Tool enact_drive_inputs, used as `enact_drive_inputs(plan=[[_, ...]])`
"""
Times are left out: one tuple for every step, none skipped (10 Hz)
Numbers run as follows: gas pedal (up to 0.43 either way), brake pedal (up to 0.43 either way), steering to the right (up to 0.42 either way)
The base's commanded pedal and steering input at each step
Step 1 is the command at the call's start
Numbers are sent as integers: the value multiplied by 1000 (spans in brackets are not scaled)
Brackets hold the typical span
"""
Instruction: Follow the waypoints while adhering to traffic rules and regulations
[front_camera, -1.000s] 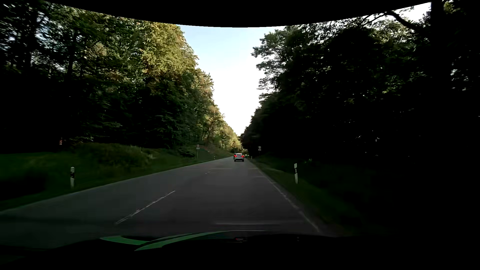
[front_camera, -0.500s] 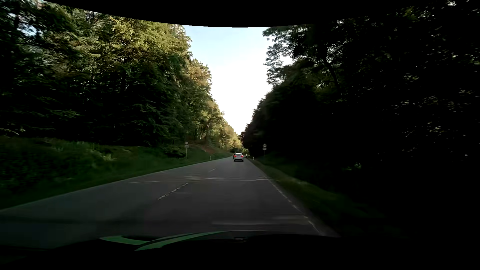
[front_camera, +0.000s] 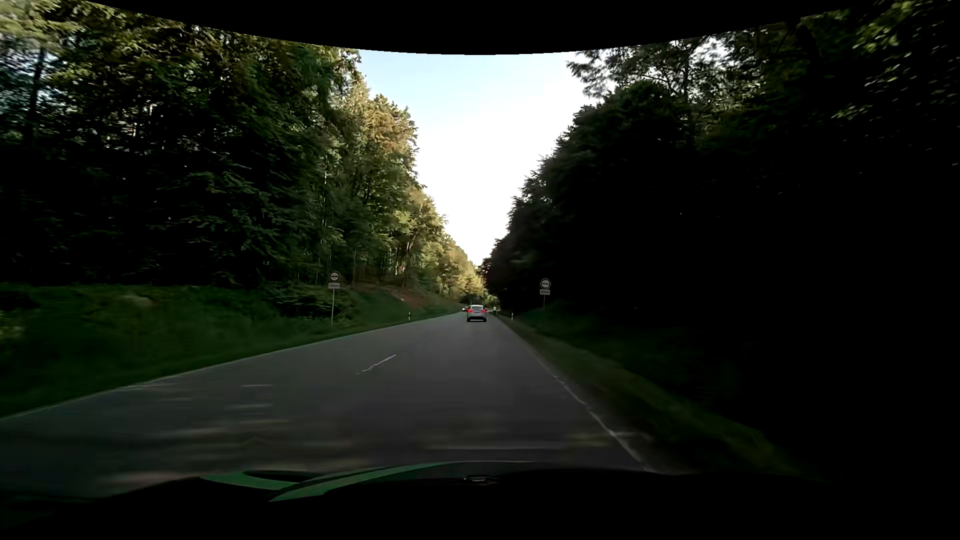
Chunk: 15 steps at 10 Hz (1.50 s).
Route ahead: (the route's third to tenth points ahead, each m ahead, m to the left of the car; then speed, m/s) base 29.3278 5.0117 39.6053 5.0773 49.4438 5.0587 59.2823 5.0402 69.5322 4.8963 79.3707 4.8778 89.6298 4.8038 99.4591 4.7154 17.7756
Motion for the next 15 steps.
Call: enact_drive_inputs(plan=[[0,49,0],[0,55,0],[0,55,0],[0,24,0],[0,0,0],[0,0,0],[0,0,1],[0,0,1],[0,0,1],[0,0,1],[0,0,1],[0,0,1],[0,0,1],[0,0,1],[20,0,1]])
